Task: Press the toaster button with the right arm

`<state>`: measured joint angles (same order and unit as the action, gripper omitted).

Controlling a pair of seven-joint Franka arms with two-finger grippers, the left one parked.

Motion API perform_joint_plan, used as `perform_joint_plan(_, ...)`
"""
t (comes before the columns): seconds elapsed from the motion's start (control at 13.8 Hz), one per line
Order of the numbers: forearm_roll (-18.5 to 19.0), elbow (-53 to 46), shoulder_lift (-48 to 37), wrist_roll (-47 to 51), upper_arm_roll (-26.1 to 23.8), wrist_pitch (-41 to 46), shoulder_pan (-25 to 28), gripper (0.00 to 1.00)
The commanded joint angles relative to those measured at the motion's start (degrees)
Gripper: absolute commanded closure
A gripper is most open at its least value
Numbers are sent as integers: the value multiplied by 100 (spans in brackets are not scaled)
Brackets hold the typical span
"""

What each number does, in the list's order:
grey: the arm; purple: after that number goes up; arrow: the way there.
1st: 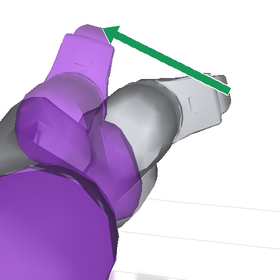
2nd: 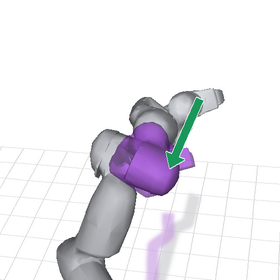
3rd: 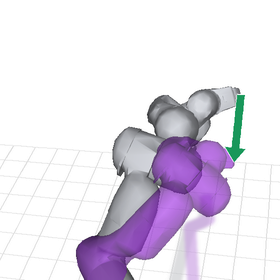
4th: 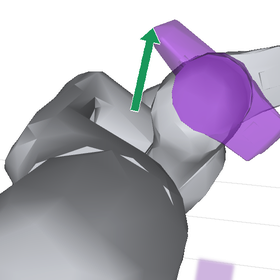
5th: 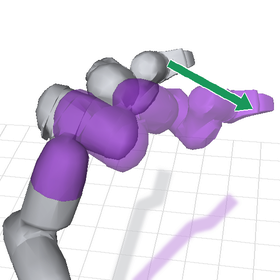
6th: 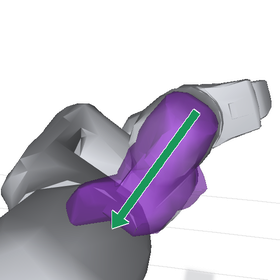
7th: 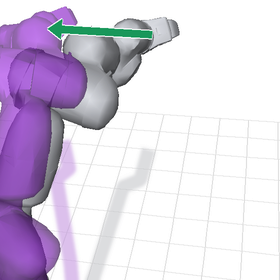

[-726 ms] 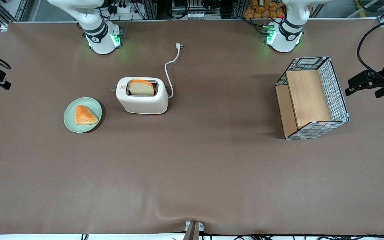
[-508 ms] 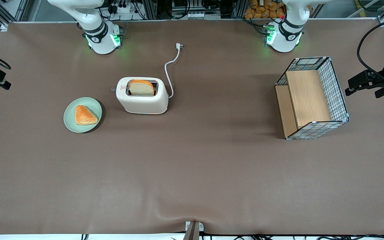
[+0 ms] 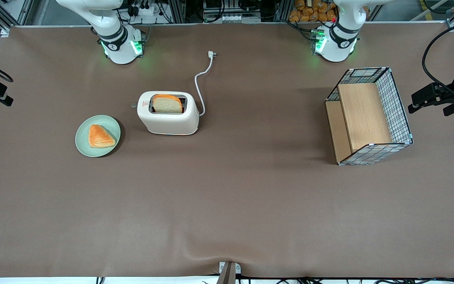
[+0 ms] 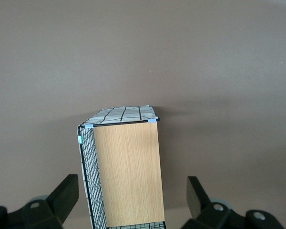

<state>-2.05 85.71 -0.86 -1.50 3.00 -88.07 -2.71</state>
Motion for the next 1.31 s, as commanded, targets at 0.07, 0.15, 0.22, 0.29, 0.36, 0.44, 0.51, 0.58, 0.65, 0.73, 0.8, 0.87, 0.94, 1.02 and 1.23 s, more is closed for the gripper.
perform_joint_plan(0.07,3,-107,51,18,7,88,7,0)
perform_joint_plan(0.15,12,-98,60,10,7,88,7,0)
perform_joint_plan(0.22,12,-98,60,9,7,97,16,0)
perform_joint_plan(0.29,12,-89,60,9,7,132,24,0)
perform_joint_plan(0.36,21,-72,69,9,7,167,33,0)
perform_joint_plan(0.44,21,-54,69,9,7,176,33,0)
perform_joint_plan(0.51,21,-63,104,9,7,211,33,0)
perform_joint_plan(0.58,29,-63,104,9,7,272,33,0)
perform_joint_plan(0.65,30,-63,104,9,7,377,33,0)
perform_joint_plan(0.73,30,-54,121,9,7,483,33,0)
perform_joint_plan(0.8,21,-28,130,9,7,536,33,0)
perform_joint_plan(0.87,12,59,130,1,-2,658,33,0)
perform_joint_plan(0.94,3,104,122,1,-2,755,33,0)
perform_joint_plan(1.02,-40,235,122,18,-10,861,33,0)
perform_joint_plan(1.23,-575,815,-1,27,7,879,-2,48)
